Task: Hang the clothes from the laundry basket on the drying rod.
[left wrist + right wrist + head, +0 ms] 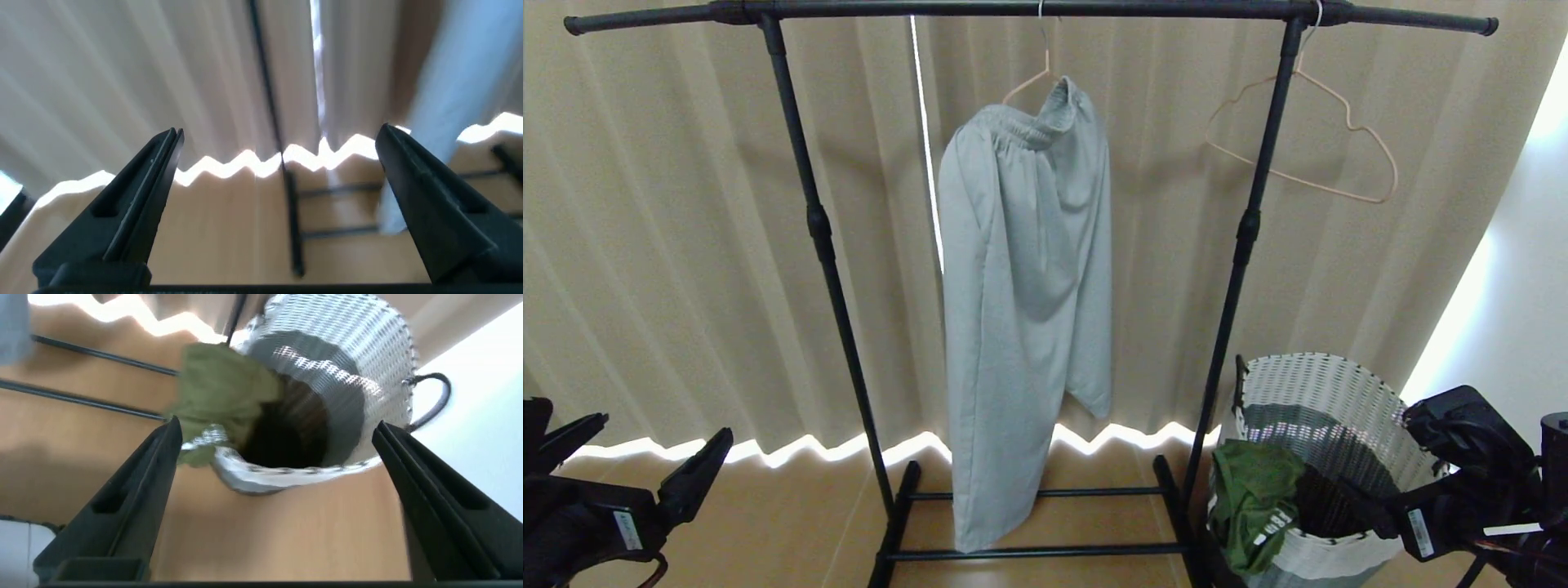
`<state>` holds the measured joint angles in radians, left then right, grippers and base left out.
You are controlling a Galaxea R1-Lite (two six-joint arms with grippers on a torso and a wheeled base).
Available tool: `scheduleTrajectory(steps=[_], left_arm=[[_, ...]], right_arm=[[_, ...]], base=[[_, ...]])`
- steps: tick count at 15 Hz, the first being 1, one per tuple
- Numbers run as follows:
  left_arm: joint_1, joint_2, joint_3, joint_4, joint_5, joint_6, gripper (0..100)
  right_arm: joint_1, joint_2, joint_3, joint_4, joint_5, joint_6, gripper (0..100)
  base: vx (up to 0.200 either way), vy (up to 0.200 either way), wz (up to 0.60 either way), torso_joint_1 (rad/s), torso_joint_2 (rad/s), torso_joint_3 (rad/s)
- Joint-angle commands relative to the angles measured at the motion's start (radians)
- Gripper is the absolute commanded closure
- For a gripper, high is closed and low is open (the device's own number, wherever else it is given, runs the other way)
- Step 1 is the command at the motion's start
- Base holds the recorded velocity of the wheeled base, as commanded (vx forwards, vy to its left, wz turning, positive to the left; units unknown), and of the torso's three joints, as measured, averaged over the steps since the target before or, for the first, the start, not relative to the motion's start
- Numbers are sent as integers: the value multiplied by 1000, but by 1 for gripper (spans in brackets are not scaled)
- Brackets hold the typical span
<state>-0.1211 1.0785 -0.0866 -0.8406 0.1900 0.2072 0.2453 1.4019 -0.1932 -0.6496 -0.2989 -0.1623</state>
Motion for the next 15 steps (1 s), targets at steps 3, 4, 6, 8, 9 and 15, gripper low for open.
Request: scheduleTrajectory(steps=[3, 4, 6, 8, 9, 15], left_arm=[[0, 0, 4, -2, 0, 0, 0], [0, -2, 4, -2, 0, 0, 0], [0, -2, 2, -2, 0, 0, 0], [0, -2, -1, -2, 0, -2, 0], [0, -3, -4, -2, -1, -3, 0], [-6, -34, -4, -2, -81, -6, 0]], right_arm=[[2, 0, 8, 1, 0, 0, 0], [3, 0, 8, 1, 0, 0, 0], [3, 0, 6, 1, 0, 0, 0], [3, -6, 6, -1, 1, 0, 0], [3, -9, 9, -1, 1, 1, 0], [-51, -26, -12, 1, 12, -175, 0]], base=[[0, -200, 0, 6, 7, 2], [0, 0, 0, 0, 0, 0], [0, 0, 0, 0, 0, 0], [0, 0, 0, 0, 0, 0], [0, 0, 0, 0, 0, 0], [167, 0, 0, 2, 3, 2]])
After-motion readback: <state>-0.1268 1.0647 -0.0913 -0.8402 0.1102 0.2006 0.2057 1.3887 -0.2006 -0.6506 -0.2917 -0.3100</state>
